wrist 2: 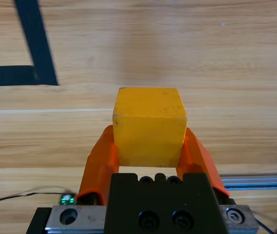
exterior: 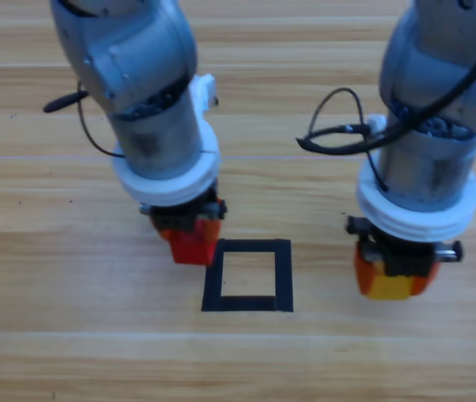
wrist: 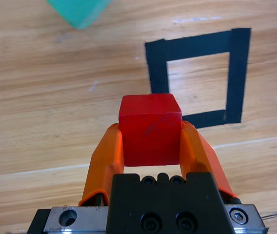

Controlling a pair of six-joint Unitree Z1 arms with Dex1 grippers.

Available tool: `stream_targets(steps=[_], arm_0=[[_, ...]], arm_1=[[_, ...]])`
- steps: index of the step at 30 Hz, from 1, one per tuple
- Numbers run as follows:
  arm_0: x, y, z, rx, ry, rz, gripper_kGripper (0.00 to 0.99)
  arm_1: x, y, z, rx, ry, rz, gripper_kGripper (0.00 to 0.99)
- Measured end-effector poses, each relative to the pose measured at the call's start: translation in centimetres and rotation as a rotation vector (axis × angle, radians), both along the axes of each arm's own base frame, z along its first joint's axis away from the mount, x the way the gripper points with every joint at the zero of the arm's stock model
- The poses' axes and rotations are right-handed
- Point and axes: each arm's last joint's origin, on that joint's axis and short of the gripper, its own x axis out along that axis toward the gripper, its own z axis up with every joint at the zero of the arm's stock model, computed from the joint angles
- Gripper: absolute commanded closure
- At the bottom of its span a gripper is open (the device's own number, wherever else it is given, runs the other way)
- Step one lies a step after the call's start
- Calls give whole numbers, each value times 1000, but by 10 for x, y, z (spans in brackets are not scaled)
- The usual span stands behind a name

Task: Stack the blocks in the rectangular block: red at the bottom, yellow in the middle, green on top

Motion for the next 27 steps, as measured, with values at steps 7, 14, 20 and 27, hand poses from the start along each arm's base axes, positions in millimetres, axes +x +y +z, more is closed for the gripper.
stream_targets(steps=[7, 14, 20, 27], arm_0=[[-15, -34, -7, -16, 4, -3, 761], [-28, -51, -22, 7, 27, -27, 761], [-25, -60, -28, 4, 28, -15, 761], [-19, -69, -34, 0, 25, -16, 761]], arm_1=[[-3, -26, 15, -9, -25, -30, 972], [-7, -42, 23, -4, -29, -40, 972], [-9, -54, 28, 6, -38, -56, 972], [-8, -58, 22, 1, -34, -65, 970]])
